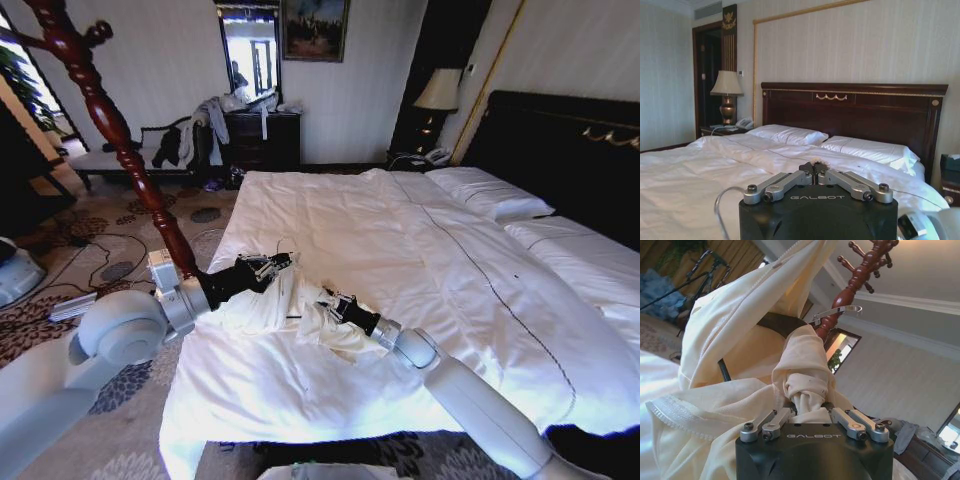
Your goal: Pick up the clothes from the bed and hang them on the clothes hanger.
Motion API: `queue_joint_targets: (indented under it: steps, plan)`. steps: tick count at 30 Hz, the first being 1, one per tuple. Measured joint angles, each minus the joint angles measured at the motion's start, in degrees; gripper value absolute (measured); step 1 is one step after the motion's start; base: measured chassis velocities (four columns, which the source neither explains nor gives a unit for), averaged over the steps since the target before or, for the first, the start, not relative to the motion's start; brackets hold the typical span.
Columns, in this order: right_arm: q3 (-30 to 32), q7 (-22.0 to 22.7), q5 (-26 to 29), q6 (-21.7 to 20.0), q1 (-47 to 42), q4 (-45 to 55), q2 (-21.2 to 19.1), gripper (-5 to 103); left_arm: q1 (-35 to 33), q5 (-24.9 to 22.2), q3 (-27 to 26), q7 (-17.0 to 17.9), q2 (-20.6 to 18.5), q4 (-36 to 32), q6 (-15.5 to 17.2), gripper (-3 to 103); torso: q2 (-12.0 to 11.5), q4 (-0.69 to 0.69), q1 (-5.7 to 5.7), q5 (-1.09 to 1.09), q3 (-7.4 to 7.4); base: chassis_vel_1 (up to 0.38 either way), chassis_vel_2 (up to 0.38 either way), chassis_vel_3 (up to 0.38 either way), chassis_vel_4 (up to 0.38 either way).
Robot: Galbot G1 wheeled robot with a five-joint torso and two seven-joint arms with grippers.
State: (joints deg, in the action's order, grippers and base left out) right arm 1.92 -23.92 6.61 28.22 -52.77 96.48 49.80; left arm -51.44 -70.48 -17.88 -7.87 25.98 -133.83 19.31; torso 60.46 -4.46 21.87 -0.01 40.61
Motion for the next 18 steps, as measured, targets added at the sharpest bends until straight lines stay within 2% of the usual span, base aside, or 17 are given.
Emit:
queue_joint_targets:
  steps: [14, 17, 18]
  plan:
    - [2.8, -2.2, 0.7, 1.6, 0.3, -2.3, -2.4, 20, 1.5, 0.9, -2.1, -3.4, -2.9, -0.3, 0.0, 0, 0.0, -0.01, 0.00, 0.02, 0.00, 0.000, 0.000, 0.000, 0.000]
    - [2.1, -4.9, 5.5, 1.9, 0.4, 0.7, -3.0, 20, 0.8, 4.2, -0.8, -4.7, -3.4, 0.3, -0.2, 0, 0.0, -0.01, 0.00, 0.01, 0.00, 0.000, 0.000, 0.000, 0.000]
    - [2.1, -4.9, 5.5, 1.9, 0.4, 0.7, -3.0, 20, 0.8, 4.2, -0.8, -4.7, -3.4, 0.3, -0.2, 0, 0.0, -0.01, 0.00, 0.01, 0.00, 0.000, 0.000, 0.000, 0.000]
